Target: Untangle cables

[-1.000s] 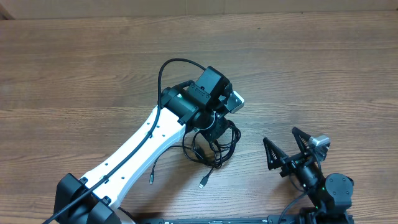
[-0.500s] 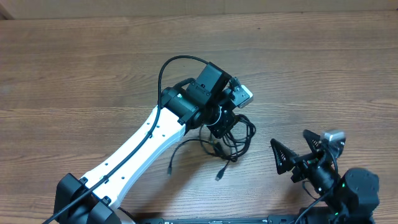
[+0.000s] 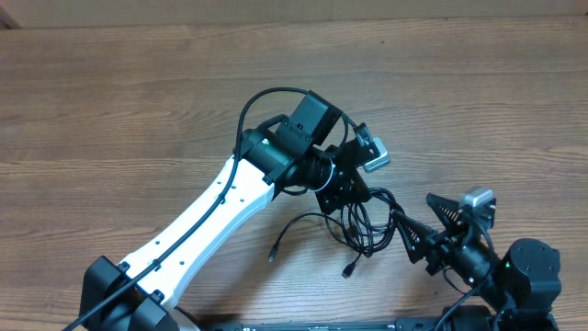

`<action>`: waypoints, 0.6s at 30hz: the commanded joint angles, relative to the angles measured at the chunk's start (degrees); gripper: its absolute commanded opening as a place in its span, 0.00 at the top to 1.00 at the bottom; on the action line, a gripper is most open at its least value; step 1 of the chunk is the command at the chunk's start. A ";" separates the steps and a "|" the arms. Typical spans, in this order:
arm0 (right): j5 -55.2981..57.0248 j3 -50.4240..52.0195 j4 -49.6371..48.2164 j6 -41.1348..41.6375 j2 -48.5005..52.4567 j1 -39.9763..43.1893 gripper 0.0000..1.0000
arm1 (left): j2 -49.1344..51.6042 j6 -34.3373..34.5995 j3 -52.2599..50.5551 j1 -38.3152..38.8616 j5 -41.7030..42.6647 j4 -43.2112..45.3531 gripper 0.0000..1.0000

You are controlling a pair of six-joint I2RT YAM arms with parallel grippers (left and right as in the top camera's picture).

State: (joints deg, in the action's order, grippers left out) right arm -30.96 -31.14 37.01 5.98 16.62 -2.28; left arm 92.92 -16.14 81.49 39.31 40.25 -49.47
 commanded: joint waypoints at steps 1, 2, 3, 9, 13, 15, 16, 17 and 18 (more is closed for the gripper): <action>3.02 -1.44 1.16 -3.54 0.02 0.11 0.34 | -0.15 -2.75 1.60 0.11 5.05 -0.04 0.96; 3.65 -1.44 1.55 -3.54 0.02 0.11 0.36 | -0.15 -2.75 1.60 0.11 5.07 -0.02 0.96; 4.00 -1.44 1.90 -3.63 0.02 0.11 0.35 | -0.15 -2.75 1.60 0.11 5.14 0.00 0.96; 3.89 -1.20 2.95 -6.10 0.02 0.11 0.35 | -0.15 -3.15 1.60 0.09 7.89 1.51 0.96; 3.89 -0.92 2.97 -6.36 0.04 0.11 0.35 | -0.15 -2.69 1.60 0.09 8.35 3.45 0.96; 3.93 -0.76 2.97 -6.54 0.07 0.11 0.36 | -0.15 -1.31 1.60 0.09 8.28 4.94 0.96; 3.91 -0.74 2.97 -6.54 0.07 0.11 0.38 | -0.15 -0.52 1.60 0.09 8.28 5.77 0.96; 3.91 -0.72 2.97 -6.54 0.07 0.11 0.41 | -0.15 0.17 1.60 0.09 8.28 6.51 0.96; 3.91 -0.72 2.97 -6.54 0.07 0.11 0.43 | -0.15 0.87 1.60 0.09 8.28 7.28 0.96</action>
State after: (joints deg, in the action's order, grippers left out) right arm -27.59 -31.14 40.05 0.10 16.67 -2.28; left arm 92.92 -17.52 81.49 39.31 46.13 -43.77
